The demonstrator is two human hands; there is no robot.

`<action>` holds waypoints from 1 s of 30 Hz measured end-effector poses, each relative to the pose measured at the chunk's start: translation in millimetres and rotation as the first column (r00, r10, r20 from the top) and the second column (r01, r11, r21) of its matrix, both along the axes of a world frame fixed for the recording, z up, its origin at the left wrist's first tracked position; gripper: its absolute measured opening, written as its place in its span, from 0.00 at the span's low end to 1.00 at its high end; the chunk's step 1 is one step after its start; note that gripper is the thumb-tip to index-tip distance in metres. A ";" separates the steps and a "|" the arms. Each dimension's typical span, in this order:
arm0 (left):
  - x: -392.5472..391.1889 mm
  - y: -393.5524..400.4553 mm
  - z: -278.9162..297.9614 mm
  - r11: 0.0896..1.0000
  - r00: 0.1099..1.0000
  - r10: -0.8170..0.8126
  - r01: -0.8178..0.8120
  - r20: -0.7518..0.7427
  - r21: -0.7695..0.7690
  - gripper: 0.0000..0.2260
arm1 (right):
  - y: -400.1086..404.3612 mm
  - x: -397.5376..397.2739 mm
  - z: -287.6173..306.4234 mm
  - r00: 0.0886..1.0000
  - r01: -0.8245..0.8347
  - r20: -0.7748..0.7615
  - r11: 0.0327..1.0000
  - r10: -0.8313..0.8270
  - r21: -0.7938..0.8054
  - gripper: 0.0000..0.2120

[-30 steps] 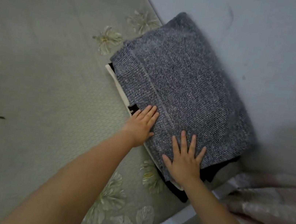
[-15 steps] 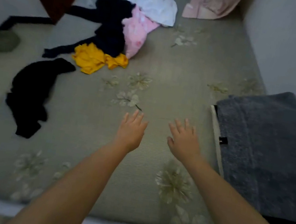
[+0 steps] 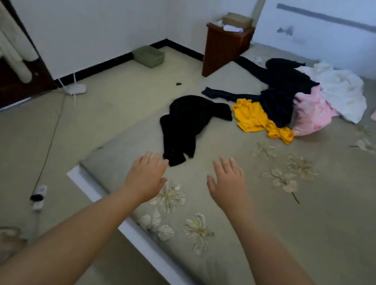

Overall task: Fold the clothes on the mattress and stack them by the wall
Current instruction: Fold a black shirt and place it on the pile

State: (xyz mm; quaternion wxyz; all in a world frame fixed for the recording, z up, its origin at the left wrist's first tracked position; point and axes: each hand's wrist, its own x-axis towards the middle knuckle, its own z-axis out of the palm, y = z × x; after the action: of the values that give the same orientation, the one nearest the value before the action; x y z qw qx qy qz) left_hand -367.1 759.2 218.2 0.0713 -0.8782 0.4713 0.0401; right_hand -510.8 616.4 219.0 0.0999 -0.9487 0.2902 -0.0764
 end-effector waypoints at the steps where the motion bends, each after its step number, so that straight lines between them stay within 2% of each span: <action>1: 18.6 16.5 -0.2 0.999 0.999 0.033 -0.033 0.003 0.006 0.24 | 7.3 16.6 -4.4 1.000 -0.002 -0.013 1.000 0.002 0.009 0.24; 5: 76.3 61.7 -13.0 0.990 0.990 0.134 -0.132 -0.033 0.045 0.24 | 28.0 66.9 -25.8 0.997 0.016 -0.080 1.000 -0.016 0.003 0.24; 9: 120.7 71.4 -38.6 0.983 0.983 0.166 -0.160 -0.075 0.086 0.24 | 22.6 110.5 -54.7 0.988 0.046 -0.152 0.999 -0.042 0.025 0.24; 21: 273.4 -14.0 -134.0 0.979 0.971 0.167 -0.142 -0.173 0.147 0.24 | -85.3 255.6 -144.5 0.947 0.175 -0.292 0.977 -0.132 0.124 0.24; 25: 302.0 -37.7 -186.7 0.967 0.950 0.226 -0.193 -0.216 0.166 0.25 | -125.0 304.0 -172.4 0.940 0.217 -0.298 0.965 -0.166 0.149 0.25; 30: 314.1 -59.8 -268.4 0.969 0.917 0.227 -0.178 -0.327 0.173 0.27 | -157.3 354.2 -218.1 0.929 0.234 -0.318 0.966 -0.187 0.114 0.30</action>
State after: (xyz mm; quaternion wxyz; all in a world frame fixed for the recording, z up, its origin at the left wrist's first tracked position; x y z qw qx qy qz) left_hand -53.0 699.4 -50.2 0.0448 -0.8946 0.3787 0.2331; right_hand -156.6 459.1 1.0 0.1160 -0.9021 0.4072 0.0826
